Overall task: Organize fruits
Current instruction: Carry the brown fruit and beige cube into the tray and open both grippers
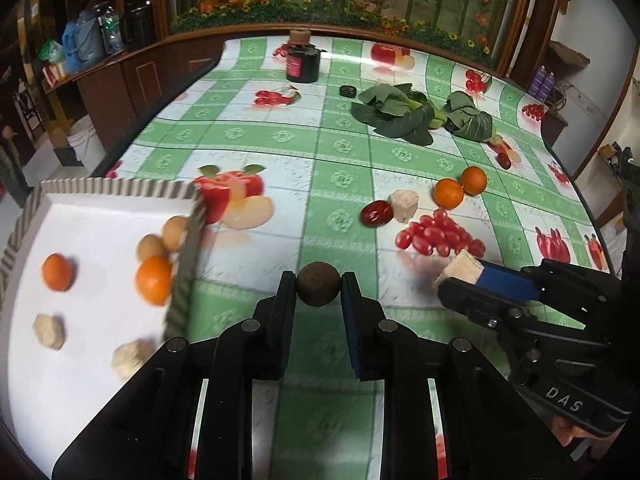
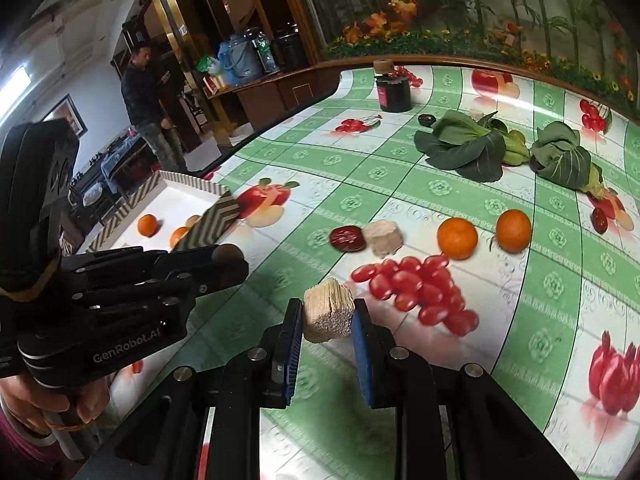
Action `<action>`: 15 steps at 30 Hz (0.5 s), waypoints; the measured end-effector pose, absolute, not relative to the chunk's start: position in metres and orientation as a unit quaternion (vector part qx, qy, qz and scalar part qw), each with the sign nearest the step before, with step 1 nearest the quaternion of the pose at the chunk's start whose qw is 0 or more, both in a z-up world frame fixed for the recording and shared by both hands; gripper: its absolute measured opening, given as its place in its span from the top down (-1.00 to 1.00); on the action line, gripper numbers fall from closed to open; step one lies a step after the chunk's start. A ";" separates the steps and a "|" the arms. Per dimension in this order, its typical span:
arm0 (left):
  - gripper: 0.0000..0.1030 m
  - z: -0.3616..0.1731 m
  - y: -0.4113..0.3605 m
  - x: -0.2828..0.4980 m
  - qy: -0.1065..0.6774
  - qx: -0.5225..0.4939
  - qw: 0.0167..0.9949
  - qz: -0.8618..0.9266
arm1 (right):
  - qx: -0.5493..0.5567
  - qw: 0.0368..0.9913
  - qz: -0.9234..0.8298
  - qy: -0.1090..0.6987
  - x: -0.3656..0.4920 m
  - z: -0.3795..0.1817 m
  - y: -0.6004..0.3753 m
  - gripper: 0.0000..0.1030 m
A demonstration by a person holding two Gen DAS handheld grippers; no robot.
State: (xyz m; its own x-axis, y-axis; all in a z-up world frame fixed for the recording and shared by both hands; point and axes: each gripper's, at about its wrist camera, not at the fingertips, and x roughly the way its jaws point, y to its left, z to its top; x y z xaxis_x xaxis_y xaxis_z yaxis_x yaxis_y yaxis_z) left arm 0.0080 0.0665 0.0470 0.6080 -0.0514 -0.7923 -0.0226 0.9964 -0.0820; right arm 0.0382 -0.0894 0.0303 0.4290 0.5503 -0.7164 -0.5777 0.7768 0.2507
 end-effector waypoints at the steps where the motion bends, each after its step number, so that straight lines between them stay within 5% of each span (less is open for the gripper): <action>1: 0.58 0.049 0.070 0.002 0.439 -0.041 0.898 -0.003 | -0.016 0.845 0.335 0.416 0.034 0.031 -0.088 0.54; 15: 0.57 0.071 0.122 -0.053 0.399 -0.040 0.914 0.051 | -0.026 0.836 0.374 0.400 -0.012 0.051 -0.041 0.54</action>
State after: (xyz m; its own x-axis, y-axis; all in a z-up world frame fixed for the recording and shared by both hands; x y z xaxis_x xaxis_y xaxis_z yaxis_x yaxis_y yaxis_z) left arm -0.0526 0.1221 0.0710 0.6755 0.0621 -0.7347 -0.1258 0.9915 -0.0318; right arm -0.0118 -0.0409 0.0507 0.4005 0.6051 -0.6881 -0.6465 0.7188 0.2558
